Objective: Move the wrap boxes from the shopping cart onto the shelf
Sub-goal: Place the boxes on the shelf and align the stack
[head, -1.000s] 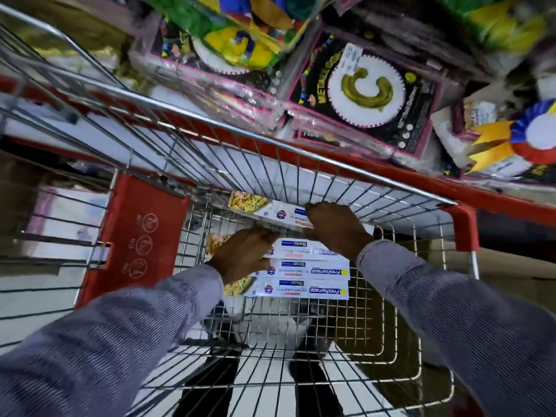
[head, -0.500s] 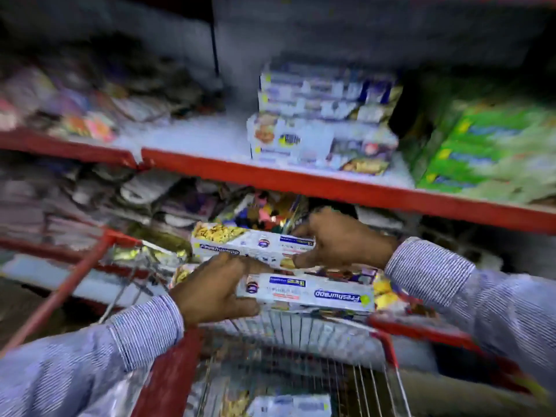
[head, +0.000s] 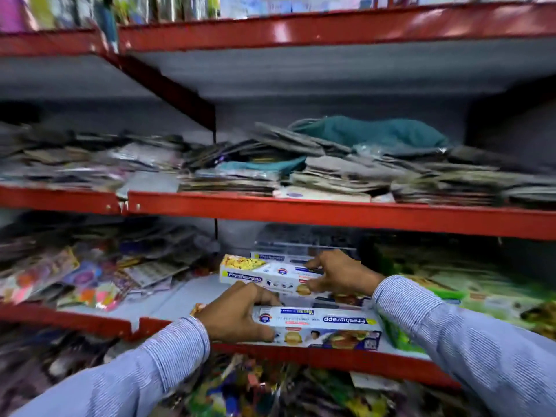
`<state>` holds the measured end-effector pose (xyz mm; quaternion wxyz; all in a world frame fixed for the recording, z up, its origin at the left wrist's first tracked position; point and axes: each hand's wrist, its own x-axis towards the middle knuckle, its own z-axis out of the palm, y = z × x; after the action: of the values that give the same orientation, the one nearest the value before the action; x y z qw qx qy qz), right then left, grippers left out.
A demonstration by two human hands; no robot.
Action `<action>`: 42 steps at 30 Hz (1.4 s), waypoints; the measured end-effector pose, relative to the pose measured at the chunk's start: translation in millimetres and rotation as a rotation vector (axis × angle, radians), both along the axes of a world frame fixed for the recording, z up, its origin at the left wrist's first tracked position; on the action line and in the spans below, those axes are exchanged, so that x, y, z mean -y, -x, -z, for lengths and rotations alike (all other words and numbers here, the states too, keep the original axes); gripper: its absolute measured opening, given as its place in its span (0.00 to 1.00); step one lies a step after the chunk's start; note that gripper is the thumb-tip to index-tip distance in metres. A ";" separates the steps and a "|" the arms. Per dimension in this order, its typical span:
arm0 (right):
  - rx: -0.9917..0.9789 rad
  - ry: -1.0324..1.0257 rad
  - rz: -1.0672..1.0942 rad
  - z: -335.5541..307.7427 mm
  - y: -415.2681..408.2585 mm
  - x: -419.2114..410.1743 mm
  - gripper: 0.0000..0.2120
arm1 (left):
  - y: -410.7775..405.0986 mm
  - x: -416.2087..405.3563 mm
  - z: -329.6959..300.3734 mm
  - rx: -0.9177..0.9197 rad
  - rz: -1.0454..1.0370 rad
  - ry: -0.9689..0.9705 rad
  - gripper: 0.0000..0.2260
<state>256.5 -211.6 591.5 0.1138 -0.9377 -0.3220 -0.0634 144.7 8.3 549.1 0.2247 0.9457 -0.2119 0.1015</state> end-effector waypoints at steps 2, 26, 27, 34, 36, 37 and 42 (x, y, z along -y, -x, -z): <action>-0.011 0.047 0.024 0.4 -24.5 -3.3 0.22 | -16.8 0.8 -2.5 -0.018 -0.006 -0.021 0.17; 0.071 -0.059 0.168 49.4 -114.5 -15.6 0.08 | -130.9 -16.9 24.8 -0.132 -0.026 0.058 0.20; 0.055 -0.068 0.140 45.9 -115.7 -13.8 0.07 | -136.2 -16.2 24.5 -0.129 -0.028 0.080 0.20; -0.015 -0.035 0.110 29.5 -107.0 2.4 0.11 | -172.9 -1.4 21.9 -0.018 -0.068 0.057 0.20; -0.092 -0.020 0.076 34.4 -103.0 8.2 0.16 | -178.0 2.1 27.9 0.061 -0.095 0.015 0.20; -0.133 -0.032 0.070 38.2 -101.9 10.8 0.16 | -179.0 3.0 32.1 0.110 -0.105 -0.001 0.18; -0.109 0.028 0.115 55.0 -100.4 18.4 0.27 | -177.1 0.2 47.6 0.180 -0.053 0.037 0.16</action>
<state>357.0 -230.1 536.5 0.1142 -0.9582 -0.2619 -0.0142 321.8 8.2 501.5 0.2194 0.9338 -0.2041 0.1958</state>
